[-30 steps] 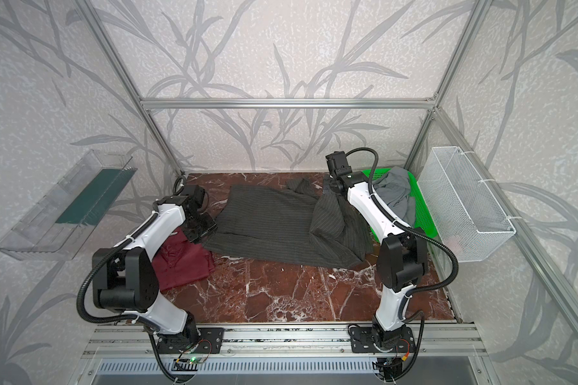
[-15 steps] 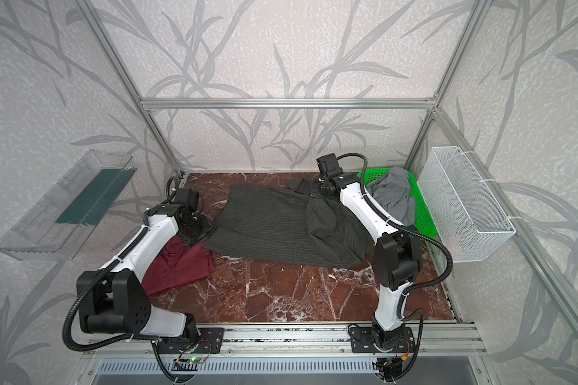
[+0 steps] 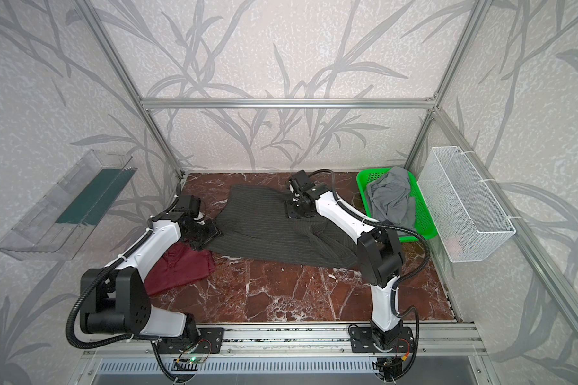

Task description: Fold and stack the long sleeve shirts

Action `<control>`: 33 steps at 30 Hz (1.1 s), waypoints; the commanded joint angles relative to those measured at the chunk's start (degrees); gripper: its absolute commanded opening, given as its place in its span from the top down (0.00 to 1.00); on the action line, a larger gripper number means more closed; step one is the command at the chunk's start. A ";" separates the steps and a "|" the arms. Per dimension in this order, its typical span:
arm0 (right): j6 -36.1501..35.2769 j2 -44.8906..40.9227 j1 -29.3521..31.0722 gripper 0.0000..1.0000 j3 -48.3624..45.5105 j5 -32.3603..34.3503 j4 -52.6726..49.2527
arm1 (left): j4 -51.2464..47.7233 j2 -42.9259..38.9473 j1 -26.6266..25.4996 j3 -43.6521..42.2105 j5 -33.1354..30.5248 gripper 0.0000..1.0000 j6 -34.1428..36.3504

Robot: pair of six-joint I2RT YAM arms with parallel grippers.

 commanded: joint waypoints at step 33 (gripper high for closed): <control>-2.88 3.79 -18.15 0.46 -14.89 1.27 21.75 | 6.03 -2.76 2.83 -2.75 9.16 0.32 1.87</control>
